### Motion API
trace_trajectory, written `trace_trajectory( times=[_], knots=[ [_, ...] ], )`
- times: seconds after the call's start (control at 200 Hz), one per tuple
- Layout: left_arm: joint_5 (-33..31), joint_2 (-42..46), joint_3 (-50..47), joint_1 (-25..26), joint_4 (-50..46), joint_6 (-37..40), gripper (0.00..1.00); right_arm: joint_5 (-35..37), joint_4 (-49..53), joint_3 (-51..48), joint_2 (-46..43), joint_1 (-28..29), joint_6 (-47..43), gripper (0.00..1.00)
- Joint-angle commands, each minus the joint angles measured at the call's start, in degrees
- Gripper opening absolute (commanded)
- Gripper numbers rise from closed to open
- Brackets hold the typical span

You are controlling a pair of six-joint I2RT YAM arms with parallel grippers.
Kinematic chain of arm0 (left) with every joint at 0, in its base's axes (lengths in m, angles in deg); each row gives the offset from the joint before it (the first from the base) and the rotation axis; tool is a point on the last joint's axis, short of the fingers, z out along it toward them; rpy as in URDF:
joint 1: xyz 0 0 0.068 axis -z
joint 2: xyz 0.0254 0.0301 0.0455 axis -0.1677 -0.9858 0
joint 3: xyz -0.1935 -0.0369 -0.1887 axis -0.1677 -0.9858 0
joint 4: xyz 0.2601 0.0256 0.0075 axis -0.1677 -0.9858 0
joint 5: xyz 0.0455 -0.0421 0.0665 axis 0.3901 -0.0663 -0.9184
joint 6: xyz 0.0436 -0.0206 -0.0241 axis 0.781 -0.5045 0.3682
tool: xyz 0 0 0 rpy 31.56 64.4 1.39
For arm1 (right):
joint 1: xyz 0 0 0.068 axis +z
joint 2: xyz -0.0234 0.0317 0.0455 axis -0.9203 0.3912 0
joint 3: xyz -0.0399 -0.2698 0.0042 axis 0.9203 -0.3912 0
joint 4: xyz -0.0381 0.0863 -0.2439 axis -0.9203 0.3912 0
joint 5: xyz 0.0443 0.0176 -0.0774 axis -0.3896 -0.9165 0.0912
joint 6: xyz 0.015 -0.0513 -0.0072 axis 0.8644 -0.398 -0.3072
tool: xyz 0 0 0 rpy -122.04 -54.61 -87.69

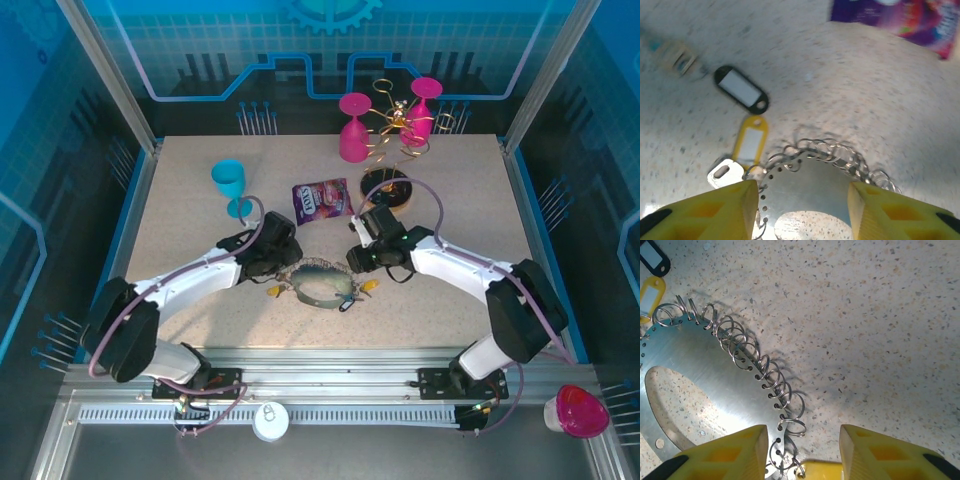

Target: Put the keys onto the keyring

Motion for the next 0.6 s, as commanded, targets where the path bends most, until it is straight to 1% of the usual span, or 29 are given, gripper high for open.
trace_trajectory(
  times=[0.0, 0.085, 0.16, 0.315, 0.595],
  knots=[
    [-2.4, -1.8, 1.9, 1.1, -5.7, -11.9, 0.48, 0.5, -1.5, -1.3, -2.4, -1.0, 1.0, 0.42],
    [-3.4, -2.9, 3.3, 2.3, -7.4, -14.1, 0.47, 0.2, -1.9, -2.0, -3.1, -1.0, 1.3, 0.42],
    [-2.9, -4.0, 3.5, 2.5, -7.4, -15.6, 0.46, -0.1, -2.4, -2.7, -3.2, -1.1, 1.7, 0.41],
    [-1.7, -6.6, 4.4, 2.5, -6.4, -15.8, 0.44, -0.4, -2.9, -3.7, -3.1, -1.1, 2.9, 0.41],
    [0.1, -10.9, 5.4, 2.4, -4.3, -17.2, 0.38, -0.1, -2.1, -3.9, -3.8, -1.1, 4.2, 0.4]
  ],
)
